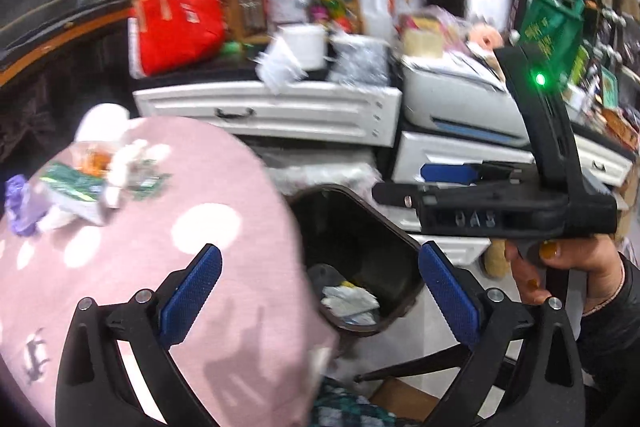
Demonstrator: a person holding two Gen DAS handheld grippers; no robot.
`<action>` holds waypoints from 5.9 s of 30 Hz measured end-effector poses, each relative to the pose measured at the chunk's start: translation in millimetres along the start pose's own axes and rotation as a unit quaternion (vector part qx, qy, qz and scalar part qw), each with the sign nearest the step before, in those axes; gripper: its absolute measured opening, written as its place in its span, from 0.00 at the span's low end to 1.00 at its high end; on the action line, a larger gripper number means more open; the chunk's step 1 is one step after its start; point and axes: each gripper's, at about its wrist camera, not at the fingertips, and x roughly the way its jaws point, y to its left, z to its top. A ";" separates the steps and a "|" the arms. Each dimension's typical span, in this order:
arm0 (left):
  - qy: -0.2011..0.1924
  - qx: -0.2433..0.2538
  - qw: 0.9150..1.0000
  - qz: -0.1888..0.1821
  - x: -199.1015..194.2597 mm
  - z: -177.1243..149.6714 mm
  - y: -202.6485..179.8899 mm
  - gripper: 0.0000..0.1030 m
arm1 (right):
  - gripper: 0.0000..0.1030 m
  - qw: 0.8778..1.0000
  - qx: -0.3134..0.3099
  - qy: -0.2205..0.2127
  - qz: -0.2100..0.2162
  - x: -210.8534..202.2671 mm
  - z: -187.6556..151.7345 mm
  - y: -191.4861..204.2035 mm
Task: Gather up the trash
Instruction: 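Carry both to the black bin and open both tools to drop them, then grasp the clear snack wrapper with the right tool while the left tool grasps the purple bag, then carry the wrapper to the bin and release it with the right tool, then lower the purple bag into the black bin and open the left tool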
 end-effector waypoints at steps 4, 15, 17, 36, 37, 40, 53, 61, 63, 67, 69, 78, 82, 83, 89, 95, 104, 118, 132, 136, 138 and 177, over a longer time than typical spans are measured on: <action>-0.018 -0.023 0.999 0.042 -25.0 -2.7 40.3 0.94 | 0.75 0.997 -0.057 0.007 0.044 15.0 12.5 47.7; -0.004 -0.131 0.979 0.156 -56.7 -34.3 178.7 0.94 | 0.75 0.979 -0.157 0.049 0.118 70.7 32.2 155.6; 0.008 -0.153 0.973 0.171 -56.4 -43.5 203.3 0.94 | 0.75 0.978 -0.164 0.052 0.115 83.1 38.2 168.0; 0.020 -0.177 0.955 0.239 -16.8 -35.7 319.8 0.94 | 0.65 0.983 -0.151 0.101 0.003 217.6 110.5 166.2; 0.020 -0.175 0.953 0.247 -13.0 -32.3 326.3 0.94 | 0.62 0.983 -0.152 0.105 0.003 220.7 110.8 165.9; 0.035 -0.169 0.950 0.259 5.2 -20.6 349.1 0.94 | 0.57 0.982 -0.154 0.111 0.005 228.9 112.1 166.0; 0.072 -0.185 0.943 0.268 71.1 0.7 392.6 0.44 | 0.37 0.979 -0.171 0.109 -0.007 236.2 111.2 168.6; 0.054 -0.198 0.940 0.272 54.7 -6.9 392.9 0.05 | 0.36 0.985 -0.141 0.095 0.005 219.8 109.5 159.2; 0.049 -0.194 0.941 0.273 49.8 -8.1 388.1 0.05 | 0.36 0.986 -0.138 0.088 0.010 210.8 108.3 159.1; 0.032 -0.191 0.943 0.271 32.5 -10.9 374.2 0.04 | 0.36 0.988 -0.128 0.080 0.020 193.1 103.5 156.0; 0.021 -0.196 0.944 0.265 19.8 -14.0 365.3 0.04 | 0.36 0.989 -0.126 0.074 0.027 183.0 99.6 153.8; -0.029 -0.211 0.950 0.230 -35.1 -26.6 316.3 0.04 | 0.36 0.991 -0.114 0.051 0.046 130.4 77.3 134.4; -0.045 -0.212 0.954 0.206 -51.3 -25.8 290.7 0.04 | 0.36 0.992 -0.111 0.042 0.048 106.7 64.6 126.5; -0.048 -0.214 0.955 0.199 -54.6 -25.5 285.2 0.04 | 0.36 0.992 -0.110 0.040 0.049 102.6 62.2 124.8; -0.069 -0.196 0.966 0.154 -68.2 -16.3 236.8 0.04 | 0.36 0.993 -0.102 0.027 0.048 66.1 41.5 109.3; -0.083 -0.166 0.977 0.105 -72.9 -10.7 182.8 0.04 | 0.36 0.995 -0.089 0.023 0.035 37.1 18.7 85.1; -0.095 -0.142 0.984 0.050 -64.4 0.3 123.4 0.04 | 0.36 0.998 -0.045 0.036 -0.008 16.1 -6.8 26.6; -0.090 -0.076 0.993 -0.015 -38.5 26.3 38.7 0.04 | 0.36 0.985 0.060 0.152 -0.049 86.1 -49.9 -64.6; -0.062 -0.023 0.996 -0.067 -4.1 42.3 -26.3 0.04 | 0.67 0.974 0.124 0.179 -0.059 118.4 -74.4 -103.0; -0.051 -0.010 0.995 -0.084 7.2 45.3 -42.6 0.04 | 0.68 0.976 0.137 0.151 -0.074 96.4 -69.4 -114.3; -0.043 -0.005 0.995 -0.094 15.1 46.7 -52.0 0.04 | 0.68 0.976 0.144 0.137 -0.087 82.6 -67.4 -121.2; 0.166 0.038 0.978 -0.121 189.5 -10.3 -106.3 0.64 | 0.68 0.959 0.217 0.061 -0.174 -8.2 -97.5 -184.6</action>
